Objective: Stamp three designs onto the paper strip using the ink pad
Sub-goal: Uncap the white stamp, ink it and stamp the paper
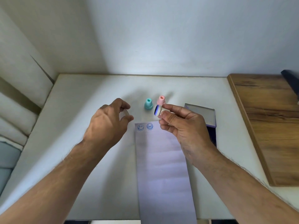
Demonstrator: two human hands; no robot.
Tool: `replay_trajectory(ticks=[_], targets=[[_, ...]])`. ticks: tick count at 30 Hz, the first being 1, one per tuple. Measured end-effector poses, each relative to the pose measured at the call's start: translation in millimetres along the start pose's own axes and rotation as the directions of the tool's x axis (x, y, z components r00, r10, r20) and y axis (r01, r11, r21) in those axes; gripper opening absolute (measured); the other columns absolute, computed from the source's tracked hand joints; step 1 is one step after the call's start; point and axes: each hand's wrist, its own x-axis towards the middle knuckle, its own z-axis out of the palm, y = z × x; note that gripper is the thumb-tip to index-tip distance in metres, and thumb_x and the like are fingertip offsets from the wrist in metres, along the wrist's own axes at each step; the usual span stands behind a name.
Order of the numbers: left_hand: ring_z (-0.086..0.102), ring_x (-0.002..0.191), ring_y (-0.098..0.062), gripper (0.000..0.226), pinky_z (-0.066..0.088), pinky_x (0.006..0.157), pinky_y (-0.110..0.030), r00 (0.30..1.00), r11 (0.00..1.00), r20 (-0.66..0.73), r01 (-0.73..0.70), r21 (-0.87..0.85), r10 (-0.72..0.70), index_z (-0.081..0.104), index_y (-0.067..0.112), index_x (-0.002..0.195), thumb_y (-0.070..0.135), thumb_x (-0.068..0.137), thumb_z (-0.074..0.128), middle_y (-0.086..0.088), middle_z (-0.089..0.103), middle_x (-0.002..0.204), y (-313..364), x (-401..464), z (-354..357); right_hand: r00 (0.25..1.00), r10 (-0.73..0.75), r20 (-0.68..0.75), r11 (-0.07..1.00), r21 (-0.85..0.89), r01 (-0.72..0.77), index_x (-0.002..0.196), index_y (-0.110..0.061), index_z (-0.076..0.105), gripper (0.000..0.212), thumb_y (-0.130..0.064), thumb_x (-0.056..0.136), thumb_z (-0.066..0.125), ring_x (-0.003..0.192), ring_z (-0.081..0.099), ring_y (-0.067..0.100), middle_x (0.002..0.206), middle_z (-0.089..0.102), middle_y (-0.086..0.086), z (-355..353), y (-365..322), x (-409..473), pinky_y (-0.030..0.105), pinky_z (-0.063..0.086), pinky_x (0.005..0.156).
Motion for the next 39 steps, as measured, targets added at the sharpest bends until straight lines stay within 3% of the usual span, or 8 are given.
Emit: replay_trajectory(ticks=[4, 9, 12, 17, 21, 25, 31, 39], targets=[[0.057, 0.121, -0.019, 0.041, 0.045, 0.095, -0.033, 0.998, 0.998, 0.034, -0.063, 0.029, 0.062, 0.05, 0.031, 0.134, 0.032, 0.094, 0.057, 0.008, 0.066, 0.126, 0, -1, 2, 1.0, -0.012, -0.007, 1.0, -0.009, 0.012, 0.102, -0.007, 0.074, 0.019, -0.002, 0.084, 0.07, 0.069, 0.064, 0.022, 0.081, 0.072, 0.012, 0, -1, 0, 0.03, 0.059, 0.074], [0.043, 0.136, -0.025, 0.033, 0.032, 0.106, -0.036, 0.983, 0.946, 0.059, -0.186, 0.265, 0.176, 0.056, 0.025, 0.13, 0.022, 0.098, 0.048, -0.004, 0.059, 0.136, -11, -2, 10, 1.0, -0.014, -0.006, 1.0, -0.025, 0.014, 0.104, -0.007, 0.074, 0.021, -0.003, 0.083, 0.071, 0.069, 0.063, 0.022, 0.083, 0.071, 0.013, 0, -1, 0, 0.03, 0.059, 0.074], [0.024, 0.147, -0.018, 0.036, 0.018, 0.118, -0.04, 0.981, 0.928, 0.081, -0.194, 0.318, 0.178, 0.05, 0.025, 0.136, 0.022, 0.101, 0.042, 0.005, 0.047, 0.149, -13, -3, 11, 1.0, -0.013, -0.009, 0.999, -0.029, 0.013, 0.104, -0.008, 0.075, 0.021, -0.003, 0.083, 0.071, 0.067, 0.064, 0.022, 0.083, 0.072, 0.014, 0, 0, -1, 0.029, 0.059, 0.073], [0.016, 0.15, -0.016, 0.038, 0.011, 0.121, -0.043, 0.987, 0.923, 0.091, -0.154, 0.353, 0.13, 0.046, 0.026, 0.138, 0.022, 0.102, 0.034, 0.011, 0.039, 0.154, -14, -5, 11, 1.0, -0.001, -0.015, 1.0, -0.019, 0.0, 0.103, -0.007, 0.074, 0.02, -0.004, 0.083, 0.071, 0.066, 0.064, 0.022, 0.083, 0.071, 0.015, 0, -1, -1, 0.03, 0.059, 0.073], [0.02, 0.149, -0.014, 0.044, 0.011, 0.12, -0.042, 0.985, 0.92, 0.111, -0.161, 0.358, 0.13, 0.037, 0.026, 0.147, 0.022, 0.103, 0.034, 0.009, 0.035, 0.156, -13, -5, 11, 0.999, 0.039, 0.017, 0.999, 0.033, -0.04, 0.103, -0.007, 0.074, 0.022, 0.001, 0.084, 0.068, 0.065, 0.065, 0.022, 0.081, 0.071, 0.015, 0, -1, -2, 0.03, 0.059, 0.072], [0.026, 0.146, -0.013, 0.044, 0.015, 0.119, -0.042, 0.99, 0.957, 0.053, -0.139, 0.254, 0.13, 0.042, 0.022, 0.144, 0.014, 0.101, 0.035, 0.005, 0.048, 0.149, -9, -2, 8, 0.973, 0.17, 0.154, 0.938, 0.278, -0.208, 0.107, -0.003, 0.069, 0.025, 0.007, 0.086, 0.059, 0.065, 0.067, 0.018, 0.081, 0.07, 0.012, 3, -2, -4, 0.029, 0.06, 0.073], [0.042, 0.139, -0.028, 0.052, 0.033, 0.112, -0.046, 0.922, 0.914, -0.047, -0.373, 0.162, 0.385, 0.052, 0.01, 0.138, -0.009, 0.09, 0.048, -0.007, 0.057, 0.139, 22, -15, 6, 0.89, 0.181, 0.418, 0.815, 0.443, -0.374, 0.105, -0.007, 0.067, 0.033, 0.005, 0.077, 0.056, 0.069, 0.068, 0.015, 0.085, 0.072, 0.001, 6, -7, -9, 0.026, 0.058, 0.07], [0.042, 0.139, -0.024, 0.063, 0.03, 0.114, -0.04, 0.903, 0.894, -0.031, -0.419, 0.158, 0.428, 0.053, 0.012, 0.138, -0.015, 0.082, 0.05, -0.005, 0.058, 0.139, 33, -22, 11, 0.872, 0.189, 0.451, 0.774, 0.477, -0.415, 0.074, -0.009, 0.077, 0.027, 0.007, 0.055, 0.066, 0.065, 0.07, 0.019, 0.081, 0.072, 0.009, -3, -10, -22, 0.029, 0.059, 0.064]])
